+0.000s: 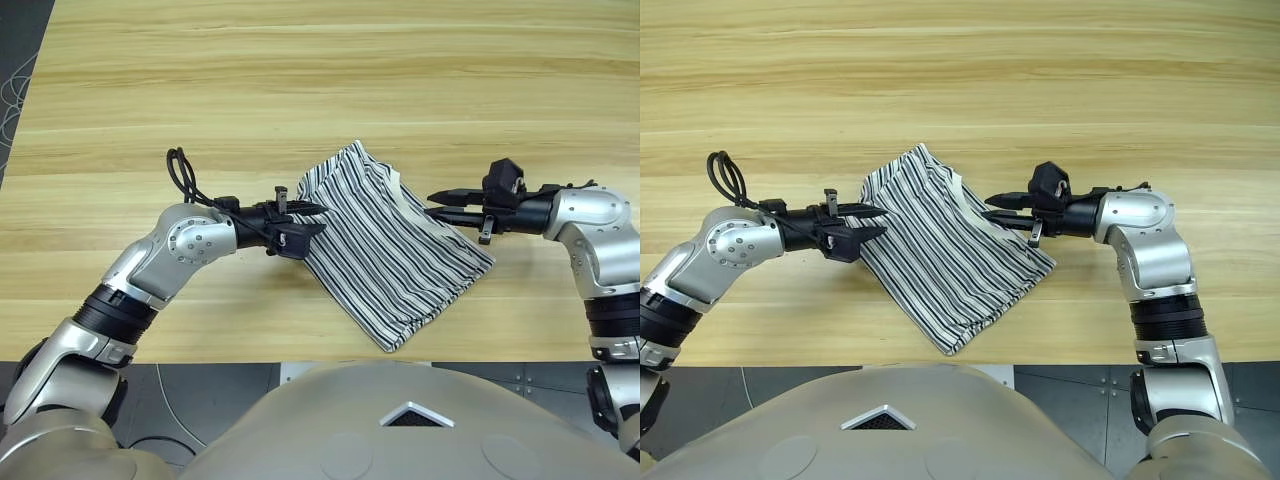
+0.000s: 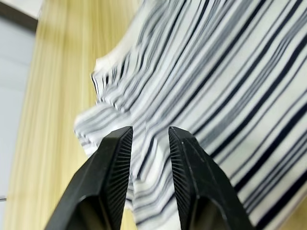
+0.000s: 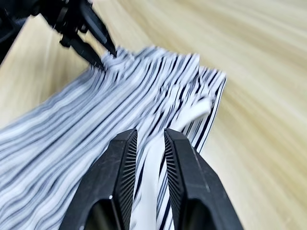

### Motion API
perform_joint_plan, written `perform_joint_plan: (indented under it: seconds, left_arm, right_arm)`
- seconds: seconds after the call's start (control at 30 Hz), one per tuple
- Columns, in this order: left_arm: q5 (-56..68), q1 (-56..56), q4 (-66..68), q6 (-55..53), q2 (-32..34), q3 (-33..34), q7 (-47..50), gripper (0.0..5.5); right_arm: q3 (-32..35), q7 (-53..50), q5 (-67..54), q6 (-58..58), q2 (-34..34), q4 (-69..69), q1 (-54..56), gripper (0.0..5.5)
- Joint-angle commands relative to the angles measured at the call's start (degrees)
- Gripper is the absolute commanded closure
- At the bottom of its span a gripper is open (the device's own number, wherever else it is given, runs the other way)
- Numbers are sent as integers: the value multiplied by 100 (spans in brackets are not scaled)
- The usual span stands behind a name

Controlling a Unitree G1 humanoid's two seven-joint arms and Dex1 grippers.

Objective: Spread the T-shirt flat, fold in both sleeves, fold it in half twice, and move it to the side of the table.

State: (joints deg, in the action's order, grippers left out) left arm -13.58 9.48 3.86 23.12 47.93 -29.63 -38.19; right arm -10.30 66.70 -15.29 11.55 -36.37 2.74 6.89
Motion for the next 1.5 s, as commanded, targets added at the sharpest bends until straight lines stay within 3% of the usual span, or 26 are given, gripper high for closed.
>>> perform_joint_plan:
  seconds: [0.03,0.17,0.3,0.53,0.9,1.03,1.2,1.3,1.43,1.5]
  left_arm:
    - [-256,275,964,250,-104,165,6,411]
    - [-611,648,2373,645,-383,55,113,411]
    - [-907,820,2853,1095,-639,-119,206,411]
    - [-1731,1329,3528,2014,-990,-385,893,411]
    - [-2548,2142,4658,2632,-1089,-617,1828,411]
    - [-2303,2389,4623,2822,-1082,-405,1912,411]
    - [-735,2660,4242,2867,-1150,263,912,411]
    - [-530,2680,4019,2848,-1036,400,589,411]
    - [-171,2584,3593,2897,-778,819,517,392]
    - [108,2236,3152,3073,-449,1075,451,363]
  right_arm:
    - [-177,20,352,-204,-185,114,-141,447]
    - [-452,-63,878,-574,-286,263,-237,447]
    - [-699,0,1268,-884,-451,119,-413,447]
    - [-981,601,822,-519,-629,-700,-845,447]
    - [-1071,498,617,-153,-527,-1093,-1058,447]
    - [-617,638,-6,200,-639,-1325,-892,447]
    - [14,1223,-1362,1020,-806,-1704,-596,447]
    - [198,1325,-1743,1234,-794,-1713,-411,447]
    - [480,1247,-1737,875,-676,-1460,-244,442]
    - [649,778,-968,-226,-557,-1002,-121,410]
